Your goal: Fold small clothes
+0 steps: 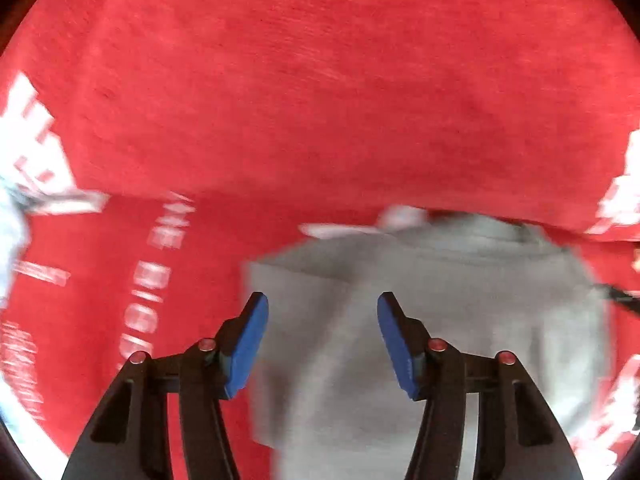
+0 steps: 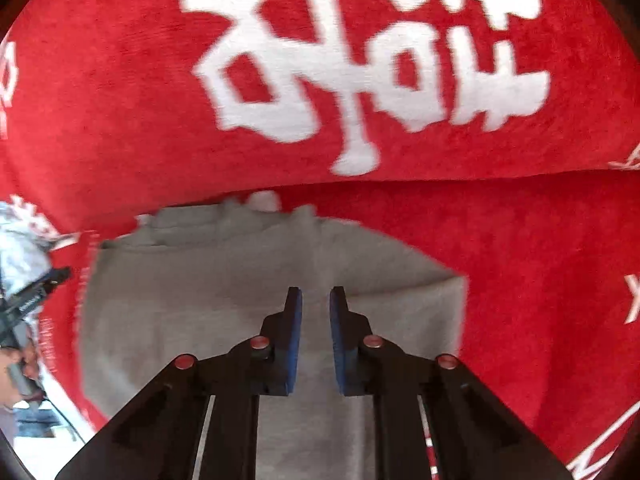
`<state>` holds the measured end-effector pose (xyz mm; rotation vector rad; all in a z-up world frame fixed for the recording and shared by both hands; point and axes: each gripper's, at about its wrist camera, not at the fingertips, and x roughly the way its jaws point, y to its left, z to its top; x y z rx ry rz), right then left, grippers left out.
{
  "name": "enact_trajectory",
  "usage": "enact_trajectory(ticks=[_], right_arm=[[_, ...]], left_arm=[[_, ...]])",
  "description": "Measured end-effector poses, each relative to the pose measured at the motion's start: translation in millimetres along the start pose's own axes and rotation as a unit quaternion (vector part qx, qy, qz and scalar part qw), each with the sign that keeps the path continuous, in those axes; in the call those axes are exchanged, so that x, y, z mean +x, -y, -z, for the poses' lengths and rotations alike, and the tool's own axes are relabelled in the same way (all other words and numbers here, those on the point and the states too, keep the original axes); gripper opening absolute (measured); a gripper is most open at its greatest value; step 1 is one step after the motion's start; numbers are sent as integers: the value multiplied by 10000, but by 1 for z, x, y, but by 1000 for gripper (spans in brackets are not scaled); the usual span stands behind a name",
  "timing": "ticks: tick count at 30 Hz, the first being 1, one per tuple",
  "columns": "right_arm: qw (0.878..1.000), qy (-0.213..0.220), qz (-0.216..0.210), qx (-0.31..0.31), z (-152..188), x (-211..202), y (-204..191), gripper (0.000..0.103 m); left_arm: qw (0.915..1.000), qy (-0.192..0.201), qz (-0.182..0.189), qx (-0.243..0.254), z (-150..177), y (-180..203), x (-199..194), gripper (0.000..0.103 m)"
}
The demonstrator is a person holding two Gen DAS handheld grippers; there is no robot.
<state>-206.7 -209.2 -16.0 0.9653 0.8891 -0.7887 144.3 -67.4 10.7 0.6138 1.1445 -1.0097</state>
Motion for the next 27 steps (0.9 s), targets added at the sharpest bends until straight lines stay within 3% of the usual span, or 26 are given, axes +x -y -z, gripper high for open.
enact_trajectory(ticks=[2,5,8,11,17,21,24,27], right_arm=[[9996,-98,-246,-47,2,8,-10,16],[9993,-276,-252,-76,6,28,-21,16],[9990,-390,-218,81,8,42,-10,12],[9987,-312,-340,202,9,41,0,12],[9971,-198,-350,639,8,30,29,11],[9963,-230,-349,746,7,25,38,11],[9959,-166,-159,870,8,20,42,16],[9917,-117,-281,1252,12,10,54,17]], left_arm=[[9994,-139,303,30,5,16,10,59],[9997,-210,-90,31,2,28,38,59],[9978,-248,-477,-397,-8,11,62,59],[9942,-357,-494,-884,-13,-17,74,59],[9937,-349,-828,-666,-13,-20,63,59],[9880,-475,-1187,-865,-7,-32,55,59],[9876,-549,-1074,-1002,1,-43,42,59],[9901,-660,-590,-1086,17,-49,24,59]])
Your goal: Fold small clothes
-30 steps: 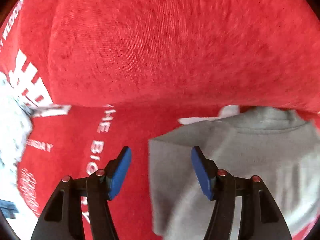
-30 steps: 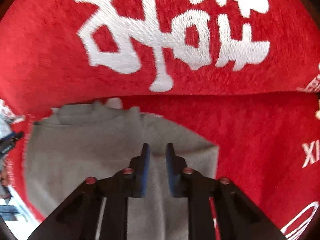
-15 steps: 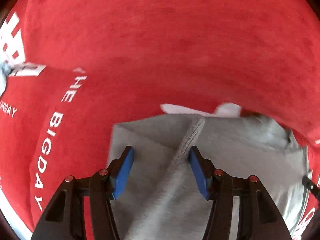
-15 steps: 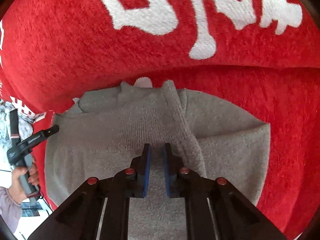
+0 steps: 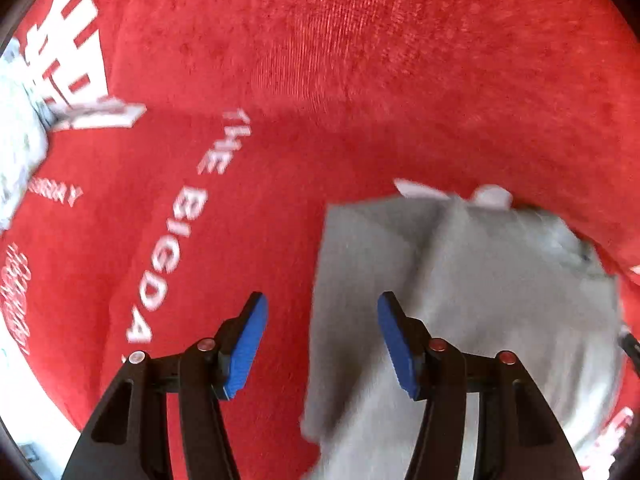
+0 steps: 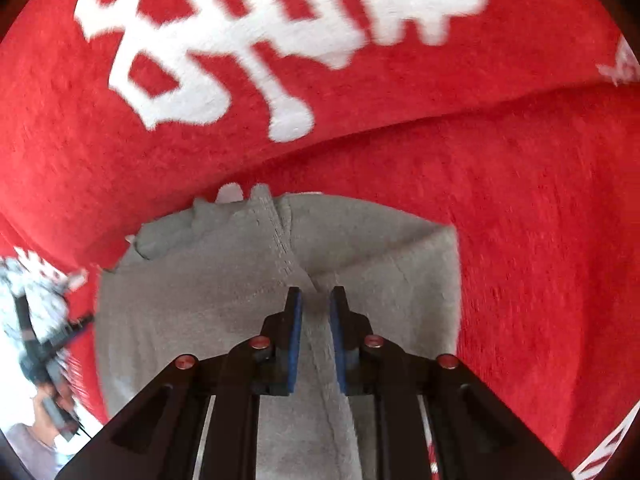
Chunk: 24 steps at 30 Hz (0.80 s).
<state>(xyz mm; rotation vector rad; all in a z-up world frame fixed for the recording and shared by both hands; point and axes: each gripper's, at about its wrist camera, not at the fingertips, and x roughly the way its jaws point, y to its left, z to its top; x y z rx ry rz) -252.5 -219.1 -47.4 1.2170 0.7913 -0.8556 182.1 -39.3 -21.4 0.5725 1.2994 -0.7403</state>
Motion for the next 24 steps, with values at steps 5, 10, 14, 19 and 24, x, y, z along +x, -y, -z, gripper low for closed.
enact_trajectory(ticks=[5,10,14,19,24], right_arm=[[9972,21,-652,356,25,-29,5,50],[9891,-237,-1311,630,82,-46,-8,54],[9734,-710,-1659,1411,149,-41,-3,55],[9561,-310,-1311,2603,204,-39,29,55],[9239,550,-1306,3554,209,-40,66,53]], left_arm=[[9949,-209,959,-243,39,-19,-28,83],[9904,-648,1208,175,81,-21,-29,83],[9864,-894,1316,414,105,-18,-18,83],[9836,-885,1433,652,111,-14,-7,83],[9817,-969,1454,753,106,-14,3,49]])
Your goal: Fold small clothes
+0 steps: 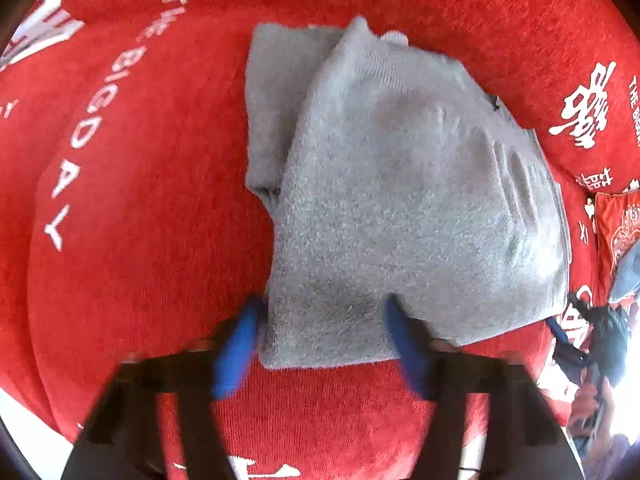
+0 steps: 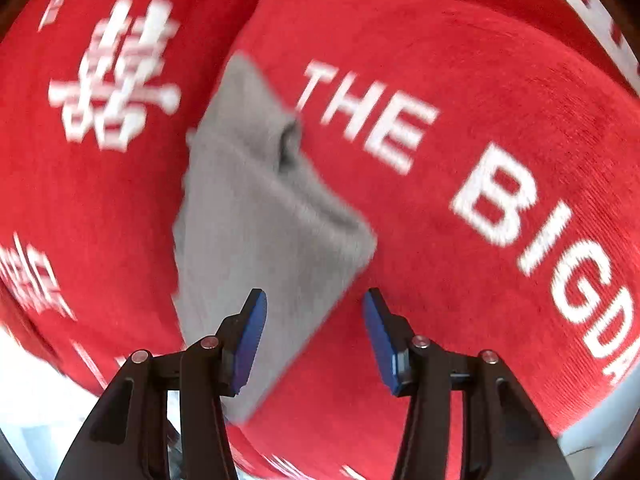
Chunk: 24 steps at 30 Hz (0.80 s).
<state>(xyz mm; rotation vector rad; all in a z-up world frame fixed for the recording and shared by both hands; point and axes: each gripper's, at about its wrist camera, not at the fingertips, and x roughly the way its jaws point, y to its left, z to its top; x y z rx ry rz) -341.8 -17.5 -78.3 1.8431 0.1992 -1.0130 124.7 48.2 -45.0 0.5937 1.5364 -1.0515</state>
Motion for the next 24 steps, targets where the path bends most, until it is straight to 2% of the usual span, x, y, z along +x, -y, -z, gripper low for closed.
enact_trajectory(ticks=[1,2,3,5,7,10,13,15,18,20,24], right_arm=[[9999,82,-49,59,-5,1,0,49],[10000,51,52,27,-7,3,-3,21],[9997,-38,234,-97,-9,5,-9,8],[9969,-64,510,-590,-10,3,-29,8],[9902,-40,705,-1208,-8,-6,-49,8],[9820,-92,1007,-1594,-7,-7,-52,8],[9753,-255,1380,-1708,-13,11,-42,8],[9755,-248,1364,-1707,-14,15,-39,8],[9720,-279,1538,-1754,-10,5,-38,11],[9681,-341,1772,-1740,-3,-3,-37,15],[9655,-389,1926,-1711,15,-18,-40,15]], left_arm=[[9999,6,-105,29,-1,-1,1,34],[9999,35,-134,88,-1,-2,0,15],[9998,50,-76,152,-2,-3,-3,11],[9995,126,27,279,-1,-2,-12,9],[9985,223,-36,509,3,1,-19,9],[9985,108,-160,512,8,-4,-8,9],[9983,193,-100,549,11,-9,-6,9],[9978,180,-165,616,13,-12,-9,9],[9975,163,-171,667,15,-15,-16,9],[9964,224,-320,748,14,-13,-26,9],[9943,579,-370,818,6,-6,-53,9]])
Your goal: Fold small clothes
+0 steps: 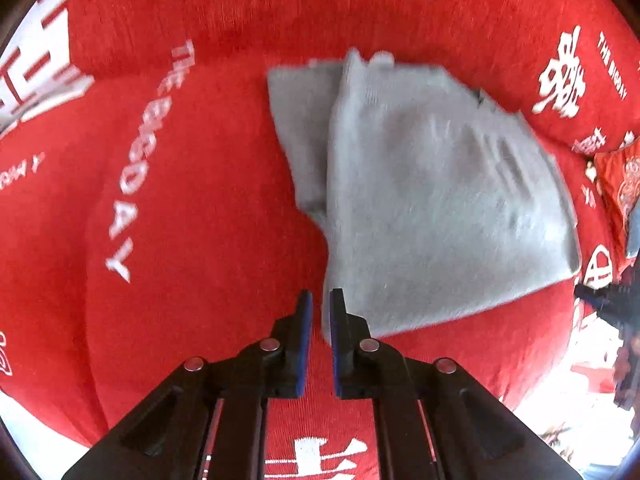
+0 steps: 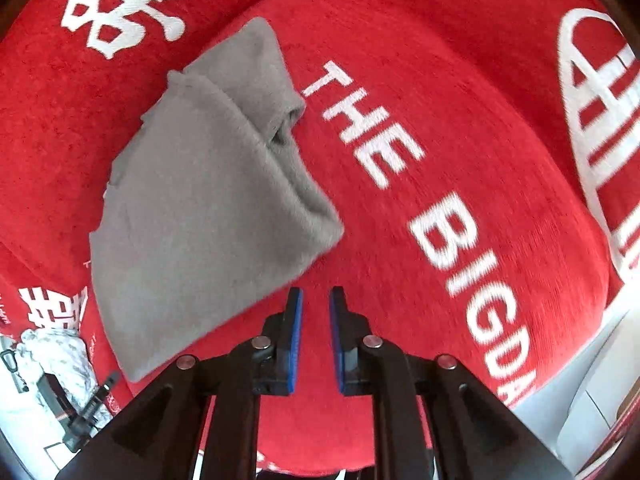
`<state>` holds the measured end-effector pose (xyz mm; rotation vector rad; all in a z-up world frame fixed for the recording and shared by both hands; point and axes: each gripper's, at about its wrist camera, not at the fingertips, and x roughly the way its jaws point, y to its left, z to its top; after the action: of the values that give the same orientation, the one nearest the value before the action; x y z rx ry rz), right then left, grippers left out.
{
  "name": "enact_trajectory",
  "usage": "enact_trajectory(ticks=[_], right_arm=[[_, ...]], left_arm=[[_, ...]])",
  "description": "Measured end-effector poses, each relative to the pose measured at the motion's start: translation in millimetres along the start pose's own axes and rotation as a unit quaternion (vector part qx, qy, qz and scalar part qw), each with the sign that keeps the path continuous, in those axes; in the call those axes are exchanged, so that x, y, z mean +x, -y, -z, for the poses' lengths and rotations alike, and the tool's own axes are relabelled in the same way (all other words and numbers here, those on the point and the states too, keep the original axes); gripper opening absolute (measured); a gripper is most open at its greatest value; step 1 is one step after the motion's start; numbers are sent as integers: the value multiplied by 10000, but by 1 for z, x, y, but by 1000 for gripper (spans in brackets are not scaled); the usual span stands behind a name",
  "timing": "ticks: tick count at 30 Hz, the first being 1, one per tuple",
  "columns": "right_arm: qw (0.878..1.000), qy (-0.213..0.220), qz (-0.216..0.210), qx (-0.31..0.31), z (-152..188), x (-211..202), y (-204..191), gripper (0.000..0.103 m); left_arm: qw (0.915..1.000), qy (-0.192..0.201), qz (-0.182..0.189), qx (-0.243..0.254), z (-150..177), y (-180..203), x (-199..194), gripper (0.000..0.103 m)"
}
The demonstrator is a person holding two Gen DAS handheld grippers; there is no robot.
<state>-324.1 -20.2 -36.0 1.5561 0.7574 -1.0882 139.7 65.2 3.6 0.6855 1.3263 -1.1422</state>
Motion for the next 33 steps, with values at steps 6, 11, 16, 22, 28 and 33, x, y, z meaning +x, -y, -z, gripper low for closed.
enact_trajectory(ticks=[6,11,16,22,28,33], right_arm=[[9983,264,20,-522,14,-9,-43,15],[9913,226,-195,-1278,6,13,-106,15],[9846,169,-244,-1724,-9,46,-157,15],[9866,7,-223,-1615,-21,71,-158,14],[9886,13,-210,-1489,-23,63,-148,14],[9895,-32,-144,-1440,-20,55,-144,15]], left_arm=[[9988,411,-34,246,-55,15,-1,9],[9985,476,-42,261,-100,26,30,9],[9987,301,-346,218,-114,23,63,9],[9997,134,-179,-84,-109,-3,69,9],[9996,96,-281,37,-102,0,63,9],[9996,61,-269,-85,-96,-6,59,9]])
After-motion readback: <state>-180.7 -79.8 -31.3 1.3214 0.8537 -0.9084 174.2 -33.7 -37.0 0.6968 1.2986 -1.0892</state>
